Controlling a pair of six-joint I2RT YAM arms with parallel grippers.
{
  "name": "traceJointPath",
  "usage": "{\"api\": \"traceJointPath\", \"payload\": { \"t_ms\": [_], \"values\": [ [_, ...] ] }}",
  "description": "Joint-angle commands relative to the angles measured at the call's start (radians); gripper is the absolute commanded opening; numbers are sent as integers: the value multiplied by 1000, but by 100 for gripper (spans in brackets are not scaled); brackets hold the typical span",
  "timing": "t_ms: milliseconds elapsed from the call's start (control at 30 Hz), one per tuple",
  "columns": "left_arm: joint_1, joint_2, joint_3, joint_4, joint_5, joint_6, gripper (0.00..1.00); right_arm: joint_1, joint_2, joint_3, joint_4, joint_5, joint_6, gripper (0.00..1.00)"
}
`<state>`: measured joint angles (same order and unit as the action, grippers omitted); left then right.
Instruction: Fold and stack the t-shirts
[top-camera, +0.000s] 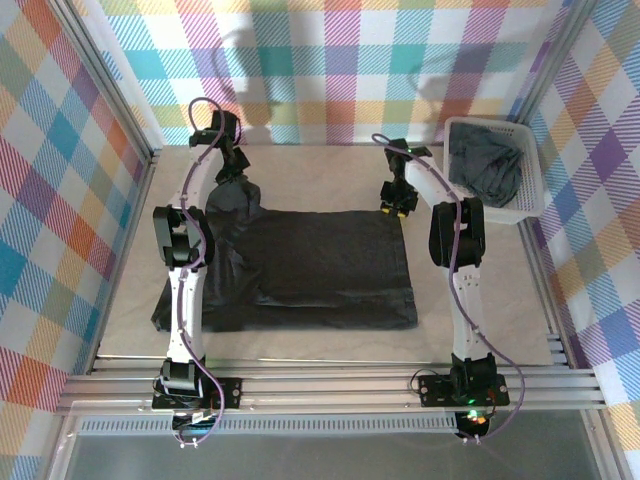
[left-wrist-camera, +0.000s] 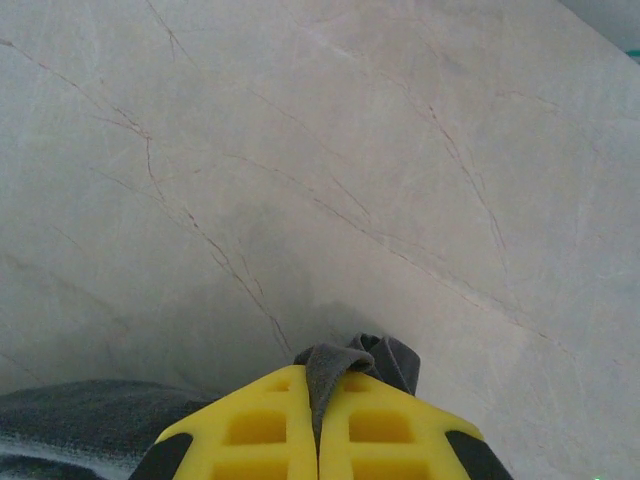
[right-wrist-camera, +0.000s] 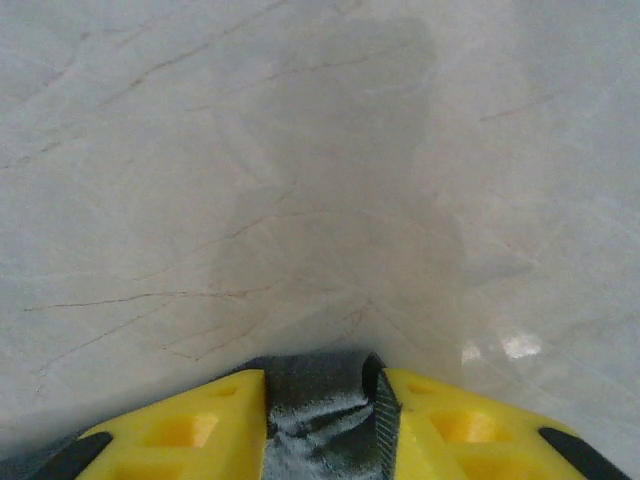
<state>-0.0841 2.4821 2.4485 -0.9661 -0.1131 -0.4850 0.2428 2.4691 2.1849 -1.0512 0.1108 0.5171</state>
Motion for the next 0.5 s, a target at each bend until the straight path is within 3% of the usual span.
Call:
{"api": "traceJointPath", "payload": {
  "t_ms": [0, 133, 467],
  "values": [
    [-7, -83, -26, -9, 8, 8, 0, -4, 35, 9, -30, -24, -40, 26],
    [-8, -141, -128, -4, 4, 2, 0, 0, -13, -46, 15, -5, -93, 0],
    [-8, -480, -574, 96, 44, -82, 0, 10, -253, -272, 230, -47, -181, 0]
  ]
}}
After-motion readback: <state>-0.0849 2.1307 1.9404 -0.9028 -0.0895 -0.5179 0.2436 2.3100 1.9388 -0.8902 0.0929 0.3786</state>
